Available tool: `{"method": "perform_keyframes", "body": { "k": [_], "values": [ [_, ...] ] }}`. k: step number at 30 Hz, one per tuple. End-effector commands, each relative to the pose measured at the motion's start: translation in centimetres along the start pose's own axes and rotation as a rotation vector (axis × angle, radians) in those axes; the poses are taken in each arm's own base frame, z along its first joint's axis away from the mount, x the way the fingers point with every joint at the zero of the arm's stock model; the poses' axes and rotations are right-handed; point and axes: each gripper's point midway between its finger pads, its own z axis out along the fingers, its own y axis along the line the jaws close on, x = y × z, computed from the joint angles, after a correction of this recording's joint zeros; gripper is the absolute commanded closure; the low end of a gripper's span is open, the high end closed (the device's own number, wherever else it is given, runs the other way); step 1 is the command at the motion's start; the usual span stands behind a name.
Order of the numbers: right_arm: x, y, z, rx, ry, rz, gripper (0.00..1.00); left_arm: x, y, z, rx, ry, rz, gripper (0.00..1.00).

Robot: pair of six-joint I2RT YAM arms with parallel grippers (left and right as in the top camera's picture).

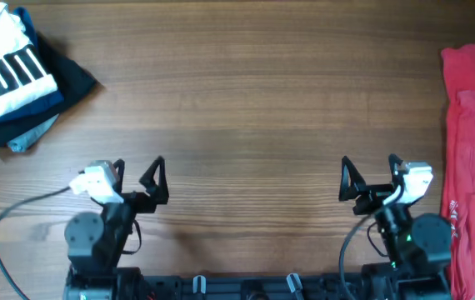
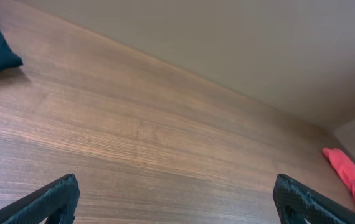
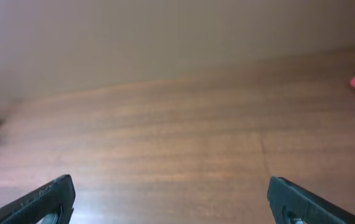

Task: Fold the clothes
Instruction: 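Reach the right gripper to the red T-shirt and grasp it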

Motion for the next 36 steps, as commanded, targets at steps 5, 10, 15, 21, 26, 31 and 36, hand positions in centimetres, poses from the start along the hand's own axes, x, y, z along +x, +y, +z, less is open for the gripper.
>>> {"method": "perform_keyframes", "body": {
  "k": [5, 10, 15, 21, 26, 31, 36],
  "values": [
    [-1.0, 0.1, 2.0, 0.049, 0.304, -0.043, 0.00, -0.8, 0.2, 2.0, -0.133, 0.253, -0.068, 0.00],
    [-1.5, 1.2, 4.4, 0.014, 0.509, -0.049, 0.00, -0.7, 0.3, 2.6, -0.215, 0.469, -0.033, 0.00],
    [-1.5, 0.1, 6.3, 0.082, 0.557, -0.024, 0.00, -0.1, 0.6, 3.3, -0.241, 0.585, -0.019, 0.00],
    [-0.6, -8.9, 5.2, 0.569, 0.549, 0.206, 0.00, 0.5, 0.5, 3.6, -0.227, 0.611, -0.031, 0.00],
    [1.4, -16.6, 1.8, 0.857, 0.564, 0.485, 0.00, 0.5, 0.5, 3.6, -0.227, 0.610, -0.031, 0.00],
    [4.2, -23.2, -2.9, 1.098, 0.581, 0.721, 0.01, 0.3, 1.1, 3.5, -0.258, 0.600, -0.019, 0.00],
    [6.5, -27.0, -5.6, 1.234, 0.600, 0.831, 0.04, 0.3, 1.1, 3.5, -0.258, 0.600, -0.019, 0.00]
  ]
}}
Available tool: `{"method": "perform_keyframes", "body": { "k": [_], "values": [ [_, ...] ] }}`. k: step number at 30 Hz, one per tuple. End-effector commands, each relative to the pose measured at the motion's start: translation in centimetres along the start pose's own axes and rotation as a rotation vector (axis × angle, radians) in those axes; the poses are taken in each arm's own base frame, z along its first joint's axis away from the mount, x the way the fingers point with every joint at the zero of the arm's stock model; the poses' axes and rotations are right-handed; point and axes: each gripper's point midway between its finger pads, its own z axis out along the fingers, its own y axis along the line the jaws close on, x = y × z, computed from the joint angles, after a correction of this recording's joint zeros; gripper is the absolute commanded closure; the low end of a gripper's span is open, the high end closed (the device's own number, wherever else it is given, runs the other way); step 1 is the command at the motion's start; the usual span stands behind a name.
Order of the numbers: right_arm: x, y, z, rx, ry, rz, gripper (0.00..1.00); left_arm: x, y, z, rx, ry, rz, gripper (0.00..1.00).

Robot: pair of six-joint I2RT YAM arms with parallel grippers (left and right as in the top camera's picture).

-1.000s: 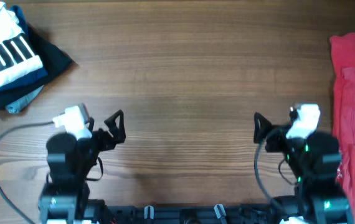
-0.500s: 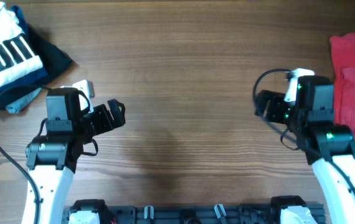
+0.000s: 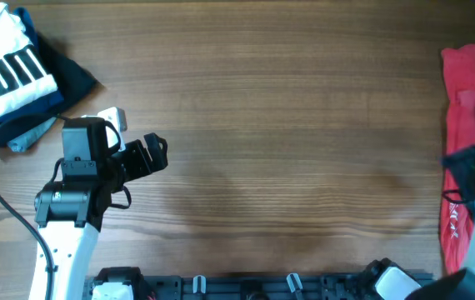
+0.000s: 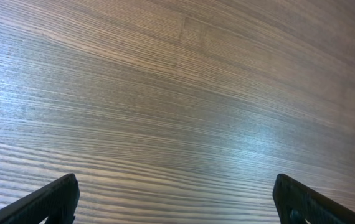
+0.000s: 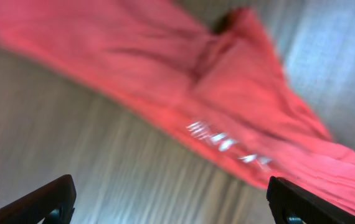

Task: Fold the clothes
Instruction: 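Reach the right gripper to the red T-shirt and grasp it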

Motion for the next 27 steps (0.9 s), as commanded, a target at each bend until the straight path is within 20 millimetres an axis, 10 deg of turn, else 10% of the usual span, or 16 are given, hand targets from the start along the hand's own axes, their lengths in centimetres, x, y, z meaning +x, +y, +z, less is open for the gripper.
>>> {"method": "perform_keyframes", "body": {
  "k": [1, 14, 27],
  "values": [
    [-1.3, -2.3, 1.8, 0.073, 0.015, 0.101, 0.04, -0.7, -0.2, -0.4, -0.004, -0.023, 0.028, 0.00],
    [-2.7, -4.0, 7.1, 0.142, 0.044, 0.156, 0.14, -0.7, -0.1, -0.4, -0.008, -0.024, 0.028, 0.00],
    [-3.6, -3.8, 7.7, 0.144, 0.005, 0.157, 0.24, -0.7, -0.1, -0.4, -0.008, -0.024, 0.028, 0.00]
  ]
}}
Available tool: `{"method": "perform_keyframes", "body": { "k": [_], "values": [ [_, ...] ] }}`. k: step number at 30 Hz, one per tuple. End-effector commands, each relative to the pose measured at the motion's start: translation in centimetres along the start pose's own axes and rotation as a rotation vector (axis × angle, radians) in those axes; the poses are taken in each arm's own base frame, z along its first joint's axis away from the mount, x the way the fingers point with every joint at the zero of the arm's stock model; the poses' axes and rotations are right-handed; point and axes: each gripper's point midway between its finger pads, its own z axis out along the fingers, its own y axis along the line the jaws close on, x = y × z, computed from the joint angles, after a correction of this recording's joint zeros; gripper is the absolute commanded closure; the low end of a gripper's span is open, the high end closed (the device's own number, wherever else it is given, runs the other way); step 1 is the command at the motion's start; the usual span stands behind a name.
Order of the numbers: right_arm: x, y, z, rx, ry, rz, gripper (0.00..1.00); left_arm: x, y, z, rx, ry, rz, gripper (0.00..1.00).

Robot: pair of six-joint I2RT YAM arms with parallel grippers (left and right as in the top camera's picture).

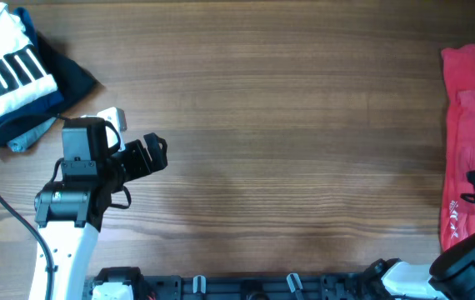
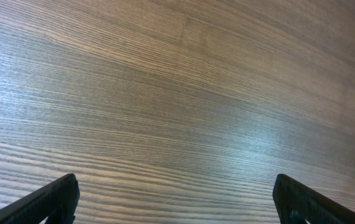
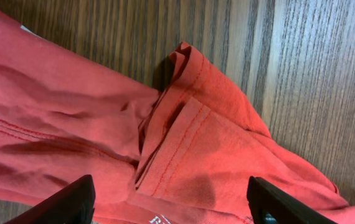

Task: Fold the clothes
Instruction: 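Reach the right gripper to the red T-shirt and grasp it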

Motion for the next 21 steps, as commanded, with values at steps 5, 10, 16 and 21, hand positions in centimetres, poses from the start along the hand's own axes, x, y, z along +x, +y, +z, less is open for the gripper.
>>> {"method": "perform_keyframes", "body": {
  "k": [5, 10, 16, 21],
  "values": [
    [0.1, -0.4, 1.5, 0.047, 0.023, -0.060, 0.26, -0.7, -0.2, -0.4, -0.004, -0.023, 0.028, 0.00],
    [0.7, -0.4, 2.8, 0.064, 0.051, -0.072, 0.24, -0.7, -0.2, -0.4, -0.005, -0.023, 0.028, 0.00],
    [0.6, -0.2, 3.2, 0.061, 0.049, -0.093, 0.27, -0.7, -0.2, -0.4, -0.005, -0.023, 0.028, 0.00],
    [0.5, -0.1, 3.3, 0.058, 0.042, -0.091, 0.52, -0.7, -0.2, -0.4, -0.005, -0.023, 0.028, 0.00]
  ]
}}
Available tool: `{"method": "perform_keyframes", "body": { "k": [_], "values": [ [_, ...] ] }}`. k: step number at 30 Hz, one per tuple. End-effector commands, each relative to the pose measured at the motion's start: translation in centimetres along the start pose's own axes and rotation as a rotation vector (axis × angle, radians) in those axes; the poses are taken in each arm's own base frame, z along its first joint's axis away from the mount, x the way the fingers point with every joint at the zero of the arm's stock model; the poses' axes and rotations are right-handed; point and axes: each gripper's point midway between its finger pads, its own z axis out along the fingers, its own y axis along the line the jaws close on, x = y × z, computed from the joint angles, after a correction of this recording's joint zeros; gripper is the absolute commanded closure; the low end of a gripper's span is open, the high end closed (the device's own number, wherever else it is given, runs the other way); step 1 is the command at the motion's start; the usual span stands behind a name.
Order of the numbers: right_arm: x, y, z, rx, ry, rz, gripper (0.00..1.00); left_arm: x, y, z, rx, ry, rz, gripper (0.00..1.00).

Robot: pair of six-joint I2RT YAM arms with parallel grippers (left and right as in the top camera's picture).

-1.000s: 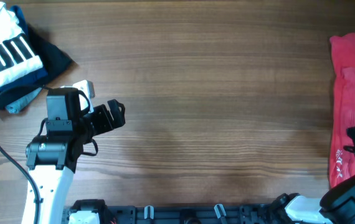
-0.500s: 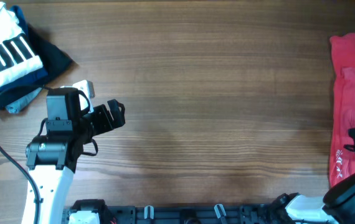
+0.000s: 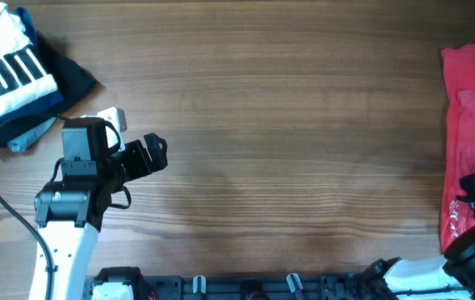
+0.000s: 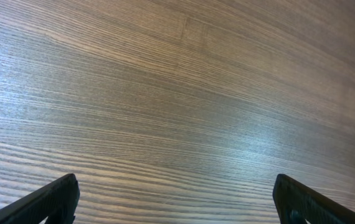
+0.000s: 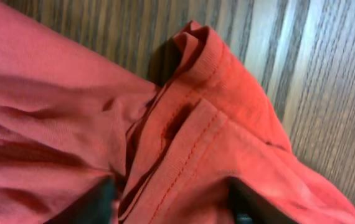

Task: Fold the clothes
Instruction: 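Reach the right gripper to the red T-shirt and grasp it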

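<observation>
A red garment (image 3: 469, 125) lies crumpled in a long strip along the table's right edge. My right gripper is down on its lower part. The right wrist view is filled with the red cloth (image 5: 71, 112). The right gripper (image 5: 170, 200) has its jaws partly drawn in, open, astride a stitched hem fold, and its fingertips (image 5: 101, 202) press into the fabric. My left gripper (image 3: 151, 155) hangs open over bare wood at the left. In the left wrist view nothing sits between the left gripper (image 4: 177, 202) fingers.
A pile of folded clothes (image 3: 12, 75), navy with a white black-striped piece on top, sits at the far left corner. A black cable loops by the left arm. The wooden table (image 3: 287, 125) spreads between the two piles.
My right gripper has sunk closer onto the red garment and its jaws have narrowed around the hem fold. The left arm has not moved.
Both grippers stood open at the near edge over bare table. Then the left arm had reached out to the left and the right gripper was over the red garment. The right gripper then hovered close above a hem, and now presses into it with narrowed jaws.
</observation>
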Motion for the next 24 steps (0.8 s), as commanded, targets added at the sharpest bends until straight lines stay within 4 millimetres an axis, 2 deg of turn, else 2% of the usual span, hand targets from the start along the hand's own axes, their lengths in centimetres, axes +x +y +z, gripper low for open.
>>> {"method": "perform_keyframes", "body": {
  "k": [1, 7, 10, 13, 16, 21, 24],
  "values": [
    [-0.7, -0.1, 0.2, 0.016, -0.017, -0.001, 0.59, -0.7, -0.2, -0.4, -0.005, -0.023, 0.028, 0.00],
    [-0.8, -0.1, 0.2, 0.015, -0.021, -0.001, 0.72, -0.7, -0.2, -0.4, -0.005, -0.023, 0.028, 0.00],
    [-0.9, -0.2, 0.1, 0.021, -0.024, -0.013, 0.94, -0.7, -0.2, -0.4, -0.005, -0.023, 0.028, 0.00],
    [-1.0, -0.2, -0.3, 0.015, -0.027, -0.023, 0.96, -0.7, -0.2, -0.4, -0.005, -0.023, 0.028, 0.00],
    [-1.8, -0.1, -1.6, 0.000, -0.056, -0.014, 0.96, -0.7, -0.2, -0.4, -0.005, -0.023, 0.028, 0.00],
    [-3.8, 0.4, -5.0, -0.063, -0.144, 0.010, 0.94, -0.7, -0.2, -0.4, -0.005, -0.024, 0.028, 0.00],
    [-4.2, 0.5, -6.2, -0.089, -0.176, 0.018, 0.93, -0.7, -0.2, -0.4, -0.005, -0.023, 0.028, 0.00]
  ]
}}
